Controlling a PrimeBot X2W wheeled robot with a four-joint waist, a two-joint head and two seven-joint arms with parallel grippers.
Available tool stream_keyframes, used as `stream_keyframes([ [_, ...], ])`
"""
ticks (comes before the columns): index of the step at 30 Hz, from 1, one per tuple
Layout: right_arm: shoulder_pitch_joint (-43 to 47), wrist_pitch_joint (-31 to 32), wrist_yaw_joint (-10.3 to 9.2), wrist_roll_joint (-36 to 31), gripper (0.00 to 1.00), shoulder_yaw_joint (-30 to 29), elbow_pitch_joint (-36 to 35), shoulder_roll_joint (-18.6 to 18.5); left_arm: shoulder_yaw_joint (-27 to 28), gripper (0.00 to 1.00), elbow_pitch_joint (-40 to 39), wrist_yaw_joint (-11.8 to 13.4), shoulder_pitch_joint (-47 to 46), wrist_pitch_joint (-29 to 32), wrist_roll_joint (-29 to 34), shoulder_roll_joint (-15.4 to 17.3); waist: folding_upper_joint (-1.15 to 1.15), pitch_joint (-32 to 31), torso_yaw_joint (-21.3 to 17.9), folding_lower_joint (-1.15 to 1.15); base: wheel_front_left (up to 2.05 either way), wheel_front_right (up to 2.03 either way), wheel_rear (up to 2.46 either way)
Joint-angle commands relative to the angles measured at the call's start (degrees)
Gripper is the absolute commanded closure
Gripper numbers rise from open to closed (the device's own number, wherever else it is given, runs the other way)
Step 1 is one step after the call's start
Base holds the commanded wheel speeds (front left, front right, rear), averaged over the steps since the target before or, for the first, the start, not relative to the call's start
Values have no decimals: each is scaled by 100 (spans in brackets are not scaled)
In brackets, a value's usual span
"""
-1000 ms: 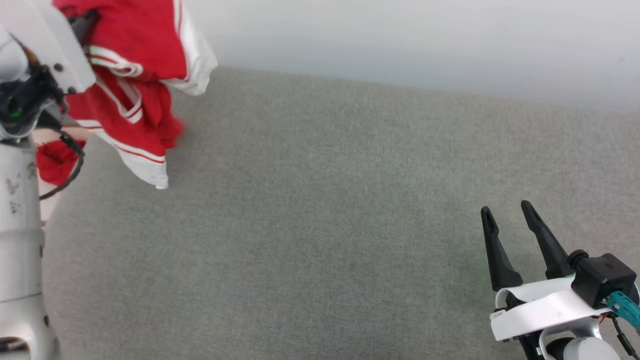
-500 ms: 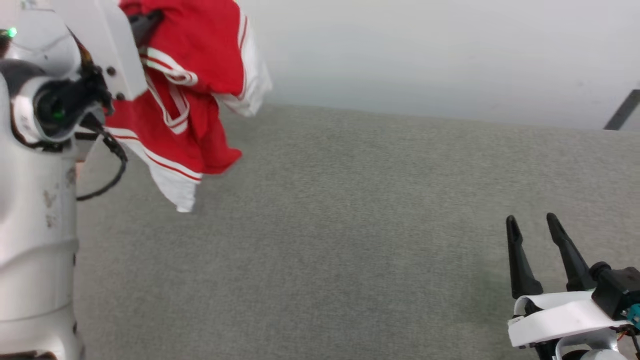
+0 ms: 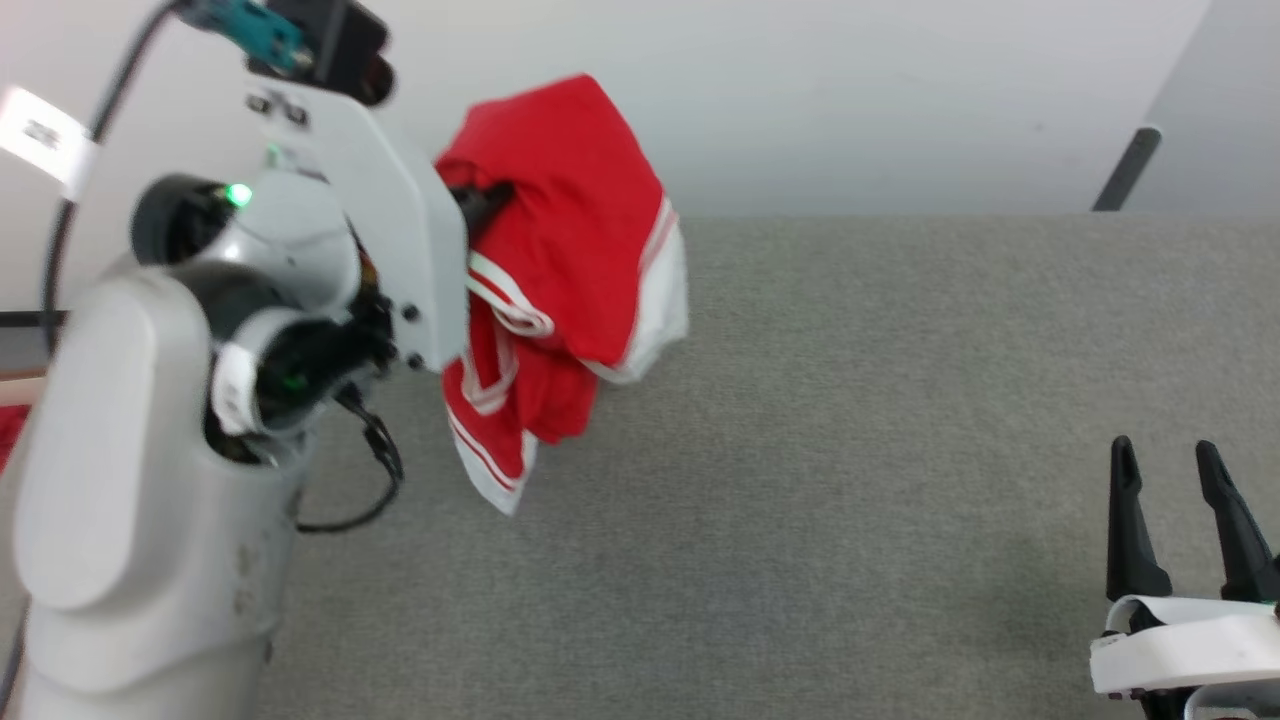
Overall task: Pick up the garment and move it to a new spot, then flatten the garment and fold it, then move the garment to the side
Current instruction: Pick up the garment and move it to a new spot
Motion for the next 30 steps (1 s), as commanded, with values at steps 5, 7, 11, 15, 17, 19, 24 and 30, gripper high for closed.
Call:
stream_keyframes([
  [5,35,-59,2,-8,0,-157,25,24,-278,100,-340,176,430,86,152,-133,0,263,-331,0,0,0,0],
  [7,-7,-77,2,-4,0,-183,52,26,-391,100,-354,221,586,56,206,-201,0,337,-411,0,0,0,0],
  [11,-77,-132,2,43,0,-133,140,36,-587,100,-260,308,875,-20,233,-383,0,475,-589,0,0,0,0],
  [15,-195,-191,2,129,0,-41,285,37,-814,100,-25,256,1096,-134,258,-539,0,597,-747,0,0,0,0],
  [17,-255,-234,2,173,0,-2,377,38,-932,100,127,222,1174,-215,275,-625,0,650,-810,0,0,0,0],
  [19,-306,-260,2,211,0,21,460,36,-1046,100,313,198,1239,-306,319,-709,0,694,-862,0,0,0,0],
  [24,-422,-325,2,279,0,70,630,37,-1275,100,863,142,1347,-481,351,-888,0,798,-963,0,0,0,0],
  [30,-470,-364,2,298,0,95,791,37,-1409,27,1426,-40,1191,-738,304,-1036,0,815,-973,0,0,0,0],
])
